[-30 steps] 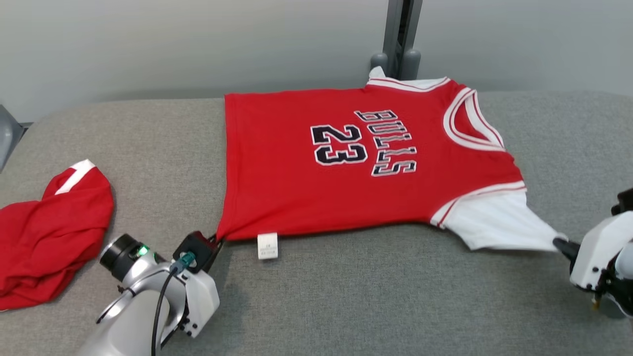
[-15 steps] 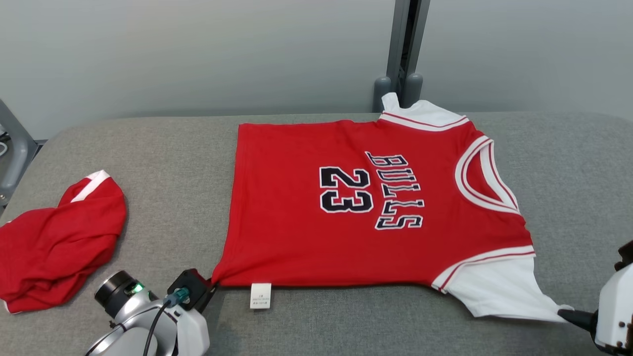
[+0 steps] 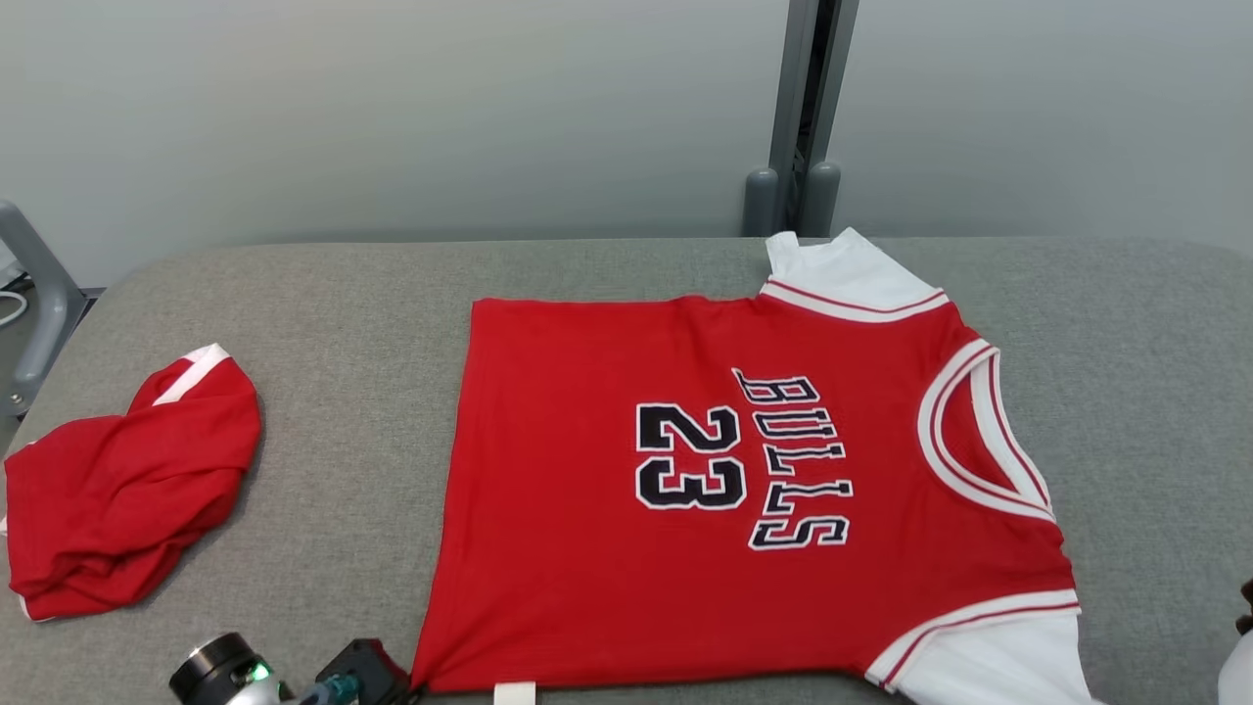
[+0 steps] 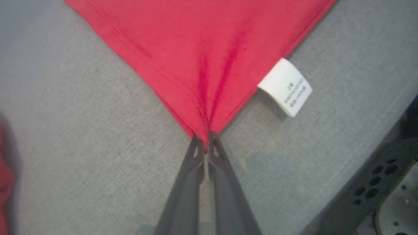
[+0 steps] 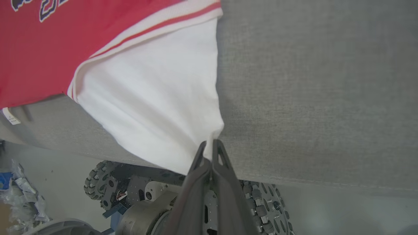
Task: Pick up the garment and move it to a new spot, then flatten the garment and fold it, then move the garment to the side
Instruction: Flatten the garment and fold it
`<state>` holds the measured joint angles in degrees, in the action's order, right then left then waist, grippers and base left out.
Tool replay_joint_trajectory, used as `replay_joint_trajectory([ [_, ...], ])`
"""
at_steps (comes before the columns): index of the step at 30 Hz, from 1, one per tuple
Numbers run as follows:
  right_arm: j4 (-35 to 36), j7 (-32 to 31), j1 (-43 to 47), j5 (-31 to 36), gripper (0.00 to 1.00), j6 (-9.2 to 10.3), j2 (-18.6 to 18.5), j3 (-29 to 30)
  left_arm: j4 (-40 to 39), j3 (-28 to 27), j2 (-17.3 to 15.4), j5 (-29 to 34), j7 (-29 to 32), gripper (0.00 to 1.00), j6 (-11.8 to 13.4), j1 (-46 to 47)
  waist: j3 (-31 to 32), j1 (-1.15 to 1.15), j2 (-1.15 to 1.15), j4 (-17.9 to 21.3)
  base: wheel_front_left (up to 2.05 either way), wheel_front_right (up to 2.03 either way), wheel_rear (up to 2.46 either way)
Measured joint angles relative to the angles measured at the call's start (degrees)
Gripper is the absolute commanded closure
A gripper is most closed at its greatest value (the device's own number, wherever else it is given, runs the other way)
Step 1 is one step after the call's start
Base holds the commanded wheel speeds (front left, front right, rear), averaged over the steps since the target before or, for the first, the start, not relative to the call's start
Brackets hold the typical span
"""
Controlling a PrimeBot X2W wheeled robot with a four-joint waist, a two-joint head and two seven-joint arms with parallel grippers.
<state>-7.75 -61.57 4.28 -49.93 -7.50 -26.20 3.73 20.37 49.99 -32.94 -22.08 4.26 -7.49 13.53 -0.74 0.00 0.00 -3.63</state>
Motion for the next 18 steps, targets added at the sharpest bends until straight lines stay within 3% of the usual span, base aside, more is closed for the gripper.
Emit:
replay_joint_trajectory([
  [11,8.65,-8.49,5.48,4.12,1.0,0.01,6.34,7.25,-16.11,-0.74,-6.98,-4.47,7.72,1.0,2.53,-6.66,0.26,0.0,0.0,-0.03,0.0,0.0,0.0],
  [18,11.71,-9.04,4.46,4.79,1.0,0.01,10.4,10.66,-21.2,-3.08,-7.57,-8.58,8.09,1.0,3.8,-7.45,-0.26,0.0,0.0,-0.2,0.0,0.0,0.0],
])
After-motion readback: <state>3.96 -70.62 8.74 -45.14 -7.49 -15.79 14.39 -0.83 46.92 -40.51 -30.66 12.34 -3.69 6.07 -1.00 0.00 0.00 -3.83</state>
